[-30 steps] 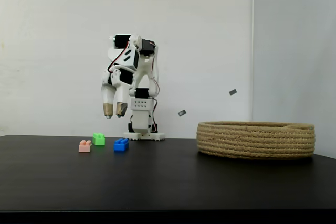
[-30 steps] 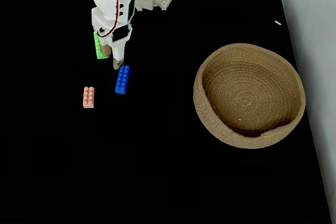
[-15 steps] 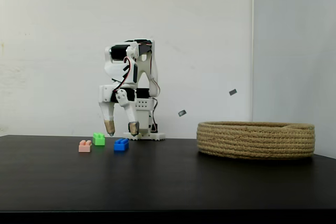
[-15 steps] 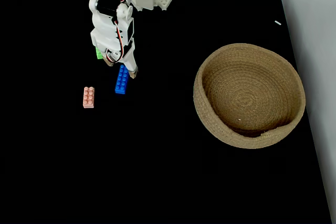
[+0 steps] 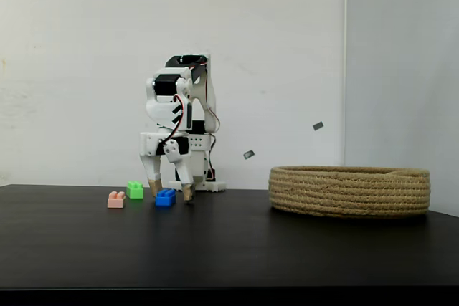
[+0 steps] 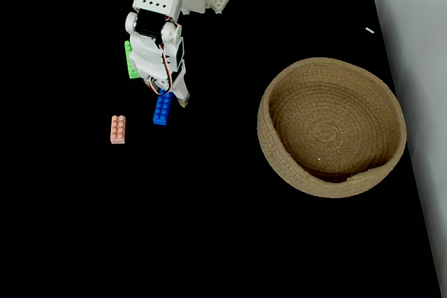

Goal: Place the lego blocks in the tray

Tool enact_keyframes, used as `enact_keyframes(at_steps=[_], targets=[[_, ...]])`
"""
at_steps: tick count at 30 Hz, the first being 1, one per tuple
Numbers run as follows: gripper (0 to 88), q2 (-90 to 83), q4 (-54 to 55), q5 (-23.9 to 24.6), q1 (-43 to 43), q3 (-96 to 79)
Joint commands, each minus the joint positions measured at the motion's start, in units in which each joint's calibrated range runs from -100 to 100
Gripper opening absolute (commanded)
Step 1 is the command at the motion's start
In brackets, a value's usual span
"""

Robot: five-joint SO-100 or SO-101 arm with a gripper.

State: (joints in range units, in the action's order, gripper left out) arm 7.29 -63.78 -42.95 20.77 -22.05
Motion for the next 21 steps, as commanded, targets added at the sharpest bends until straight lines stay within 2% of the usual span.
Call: enact_keyframes(at_steps=[1, 4, 11, 17, 21], targets=[[14.1, 1.39, 0.6, 0.73, -0.32, 3.76], [0.7, 2.77, 0.6, 1.47, -0.4, 5.13], [0.0, -1.71, -0.23, 3.27, -0.49, 4.86], [0.0, -17.87, -0.4, 9.33, -1.89, 6.23], [0.0, -29.65, -0.23, 15.38, -7.9, 6.04]])
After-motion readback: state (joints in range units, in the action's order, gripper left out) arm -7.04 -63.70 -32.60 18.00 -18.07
